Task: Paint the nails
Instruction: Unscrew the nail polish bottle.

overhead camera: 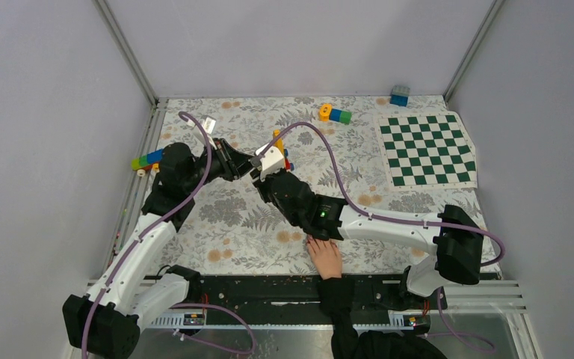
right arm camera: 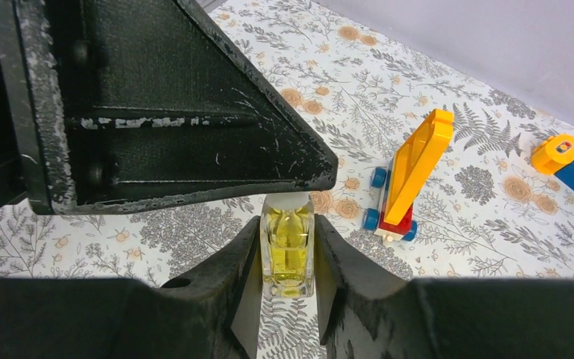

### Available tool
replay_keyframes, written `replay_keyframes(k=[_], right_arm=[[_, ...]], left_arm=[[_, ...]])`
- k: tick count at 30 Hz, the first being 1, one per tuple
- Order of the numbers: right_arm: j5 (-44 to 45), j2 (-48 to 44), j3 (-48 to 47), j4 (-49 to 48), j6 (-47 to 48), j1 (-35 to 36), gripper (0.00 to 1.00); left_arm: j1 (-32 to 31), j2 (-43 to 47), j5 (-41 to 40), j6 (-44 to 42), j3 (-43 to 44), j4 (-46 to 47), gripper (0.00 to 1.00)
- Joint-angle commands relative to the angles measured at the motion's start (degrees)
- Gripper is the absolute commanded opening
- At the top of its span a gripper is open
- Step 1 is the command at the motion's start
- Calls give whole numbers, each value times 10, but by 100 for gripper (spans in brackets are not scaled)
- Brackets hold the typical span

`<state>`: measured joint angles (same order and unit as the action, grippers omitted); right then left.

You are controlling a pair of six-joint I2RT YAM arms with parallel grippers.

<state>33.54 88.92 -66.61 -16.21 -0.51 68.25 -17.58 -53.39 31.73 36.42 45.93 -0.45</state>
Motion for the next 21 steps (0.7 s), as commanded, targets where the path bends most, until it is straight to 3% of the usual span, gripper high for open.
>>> replay_keyframes(k=[1,3,4,7,11,17,21], right_arm=[[70,3,-32,-62,19,-10,0],[65,-3,-29,-59,19,-10,0],[64,-7,-25,-59,18,-10,0],[66,-30,4,-89,19,-10,0],[74,-53,20,-96,30,-10,0],[68,-77,26,-69,21,-15,0],[-32,-102,26,-8,-50,-53,0]], left_arm=[[-12,11,64,17,27,-18,0],[-12,12,79,16,28,-11,2],[-12,12,91,16,29,-5,13],[-11,28,114,16,26,26,60],[-10,64,92,-6,22,25,87],[12,83,35,-31,29,-19,95],[22,94,27,-33,26,-18,96]])
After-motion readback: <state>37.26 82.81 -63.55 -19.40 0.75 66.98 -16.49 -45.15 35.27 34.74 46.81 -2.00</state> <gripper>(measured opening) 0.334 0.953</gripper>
